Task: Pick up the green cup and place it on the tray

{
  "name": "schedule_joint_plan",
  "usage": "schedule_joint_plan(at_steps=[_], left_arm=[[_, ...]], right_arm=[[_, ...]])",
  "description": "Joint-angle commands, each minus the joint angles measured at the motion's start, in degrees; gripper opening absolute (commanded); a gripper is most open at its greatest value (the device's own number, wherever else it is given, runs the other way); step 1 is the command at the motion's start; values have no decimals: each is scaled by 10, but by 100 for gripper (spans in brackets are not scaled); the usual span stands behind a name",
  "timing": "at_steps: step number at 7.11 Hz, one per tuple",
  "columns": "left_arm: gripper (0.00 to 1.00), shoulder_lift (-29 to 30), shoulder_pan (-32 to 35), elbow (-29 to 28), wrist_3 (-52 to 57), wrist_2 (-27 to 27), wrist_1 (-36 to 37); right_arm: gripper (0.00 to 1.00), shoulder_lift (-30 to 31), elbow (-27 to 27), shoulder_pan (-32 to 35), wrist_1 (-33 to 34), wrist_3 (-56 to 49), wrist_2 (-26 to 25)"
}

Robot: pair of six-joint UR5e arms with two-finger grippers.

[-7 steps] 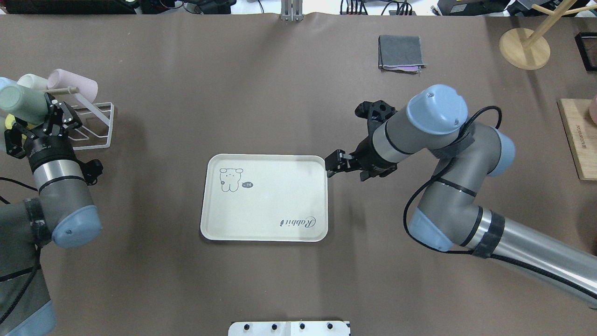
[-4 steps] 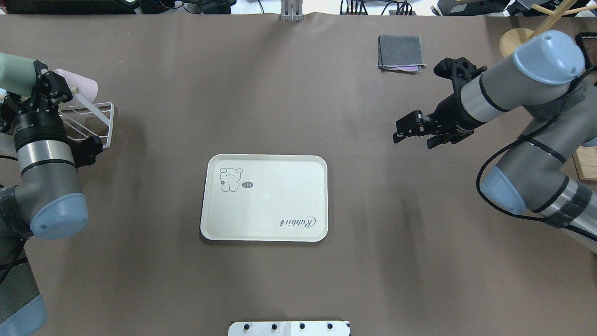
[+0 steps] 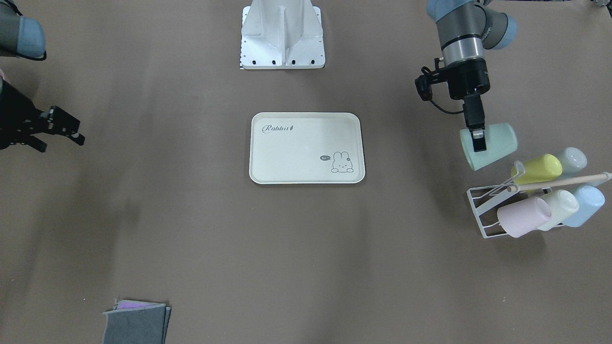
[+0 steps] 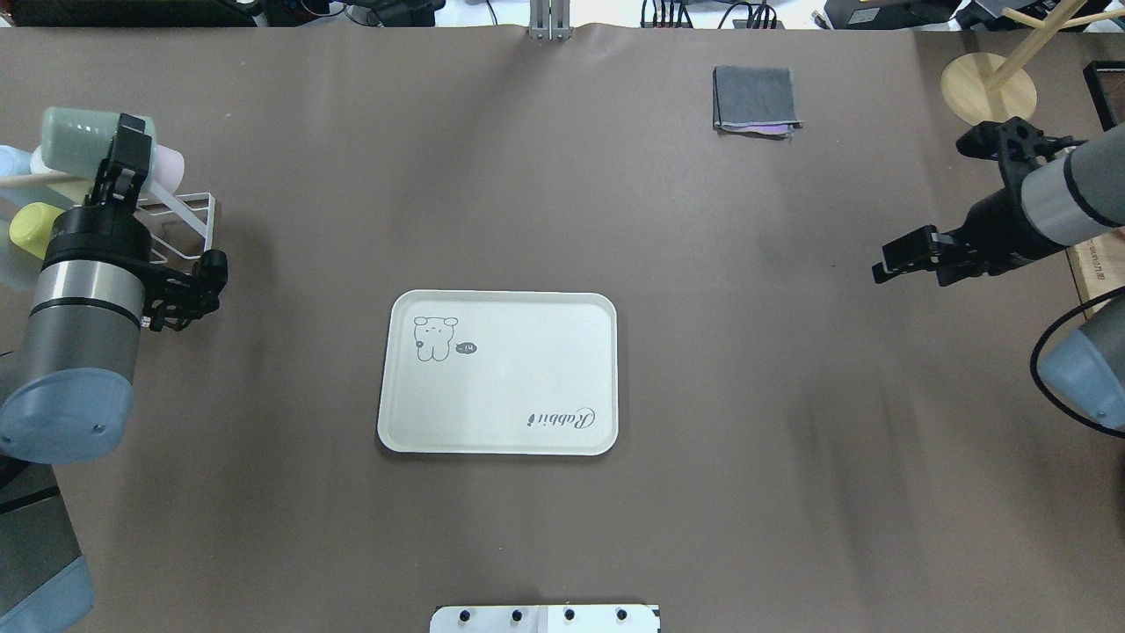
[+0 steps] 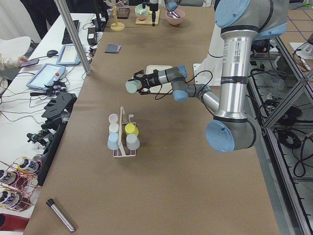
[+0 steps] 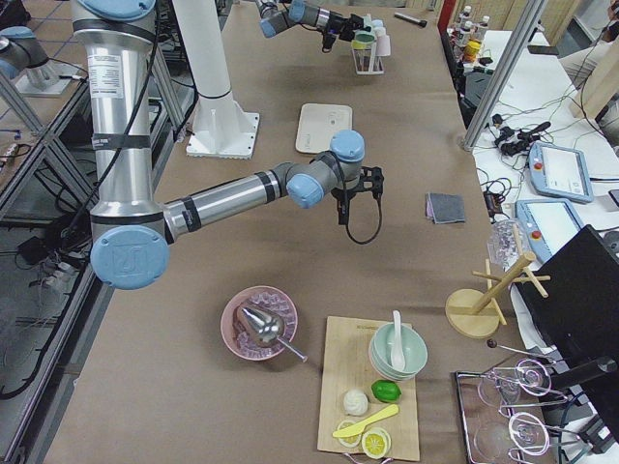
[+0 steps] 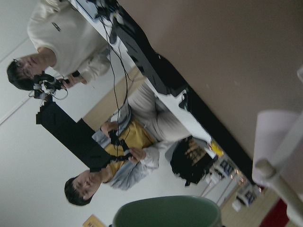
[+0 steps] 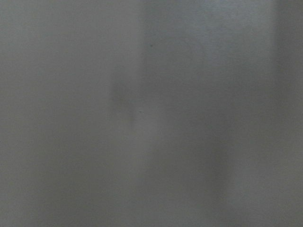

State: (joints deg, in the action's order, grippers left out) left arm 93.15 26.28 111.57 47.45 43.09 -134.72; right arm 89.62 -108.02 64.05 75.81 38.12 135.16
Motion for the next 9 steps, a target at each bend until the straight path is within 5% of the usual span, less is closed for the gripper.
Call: schedule_joint_plan(at_steps=[1, 3, 6, 9], left_arm=[[8, 64, -33, -12, -250, 144, -58], [8, 118, -79, -124, -415, 223, -272], [7, 200, -112, -269, -578, 294, -487], [7, 268, -91, -387, -601, 328, -563]], right_arm=[[99, 7, -3, 95, 176, -199, 15], [99, 6, 18, 112, 246, -249, 7], [100, 6, 68, 152, 249, -311, 11], [100, 6, 69, 168, 278, -311, 7]])
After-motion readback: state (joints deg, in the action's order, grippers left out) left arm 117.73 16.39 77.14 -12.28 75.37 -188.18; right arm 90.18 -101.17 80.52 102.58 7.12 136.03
